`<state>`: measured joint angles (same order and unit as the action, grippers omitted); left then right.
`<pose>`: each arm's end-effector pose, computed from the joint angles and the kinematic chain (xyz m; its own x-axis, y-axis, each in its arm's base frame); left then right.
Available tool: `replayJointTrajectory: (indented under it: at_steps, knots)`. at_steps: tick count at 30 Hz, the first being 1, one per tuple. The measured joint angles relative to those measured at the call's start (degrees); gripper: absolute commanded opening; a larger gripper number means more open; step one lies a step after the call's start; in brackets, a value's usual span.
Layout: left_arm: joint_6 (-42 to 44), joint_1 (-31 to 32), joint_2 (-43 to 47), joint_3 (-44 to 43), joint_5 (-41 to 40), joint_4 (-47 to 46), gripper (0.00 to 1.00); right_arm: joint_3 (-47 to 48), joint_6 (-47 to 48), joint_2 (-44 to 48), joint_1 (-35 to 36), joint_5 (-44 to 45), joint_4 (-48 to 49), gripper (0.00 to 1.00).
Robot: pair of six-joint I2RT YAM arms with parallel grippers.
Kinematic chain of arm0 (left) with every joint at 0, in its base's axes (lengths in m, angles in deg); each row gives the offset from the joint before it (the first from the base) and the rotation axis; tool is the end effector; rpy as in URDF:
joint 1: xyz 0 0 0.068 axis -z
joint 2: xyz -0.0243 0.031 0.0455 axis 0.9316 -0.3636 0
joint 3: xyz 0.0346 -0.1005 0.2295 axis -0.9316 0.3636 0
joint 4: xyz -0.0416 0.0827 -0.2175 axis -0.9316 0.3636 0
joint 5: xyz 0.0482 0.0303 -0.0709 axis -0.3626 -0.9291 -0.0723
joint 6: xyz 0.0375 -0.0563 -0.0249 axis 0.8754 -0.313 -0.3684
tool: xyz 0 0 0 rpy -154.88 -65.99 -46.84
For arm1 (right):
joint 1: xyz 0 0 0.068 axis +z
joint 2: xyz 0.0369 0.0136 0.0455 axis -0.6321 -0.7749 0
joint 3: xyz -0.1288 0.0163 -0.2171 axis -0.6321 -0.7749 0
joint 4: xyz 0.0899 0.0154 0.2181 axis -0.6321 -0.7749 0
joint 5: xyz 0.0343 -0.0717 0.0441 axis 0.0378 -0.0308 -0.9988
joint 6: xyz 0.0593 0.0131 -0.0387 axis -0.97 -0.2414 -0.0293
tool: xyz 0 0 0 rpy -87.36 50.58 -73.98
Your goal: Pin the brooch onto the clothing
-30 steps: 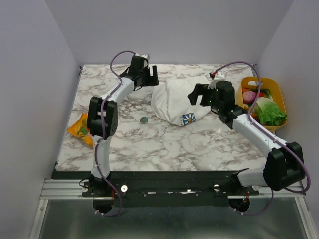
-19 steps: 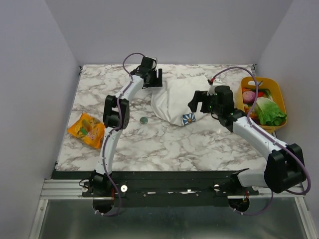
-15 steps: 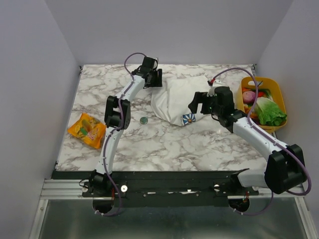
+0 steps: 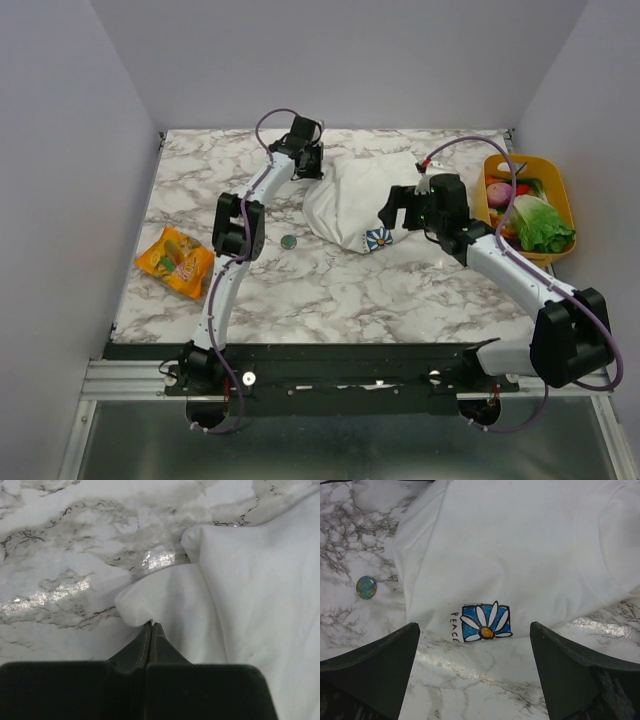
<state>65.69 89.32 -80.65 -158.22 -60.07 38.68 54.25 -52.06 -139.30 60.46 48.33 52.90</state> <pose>0.5116 -0.2018 0.1472 -0.7869 -0.0315 -0.6163 0.2067 0.9275 -0.3114 0.2783 0.1136 0.2437 -0.5519 0.0604 -0.8317 -0.2975 0.9175 0.2641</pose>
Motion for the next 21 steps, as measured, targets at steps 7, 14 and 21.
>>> replayJointTrajectory:
  at_steps: [7, 14, 21]
  knots:
    - [-0.7, 0.6, 13.4, 8.4, 2.5, -3.6, 0.00, 0.0, 0.0, 0.5, 0.0, 1.2, -1.4, 1.00]
    - [-0.8, 8.3, 34.9, 7.9, 1.1, -13.9, 0.00, 0.0, 0.0, 5.4, 0.0, 1.4, -2.3, 0.94]
    - [5.0, 20.0, 41.4, -0.2, -10.6, -20.4, 0.00, 0.6, 1.0, 11.2, 2.5, 1.0, -2.3, 0.93]
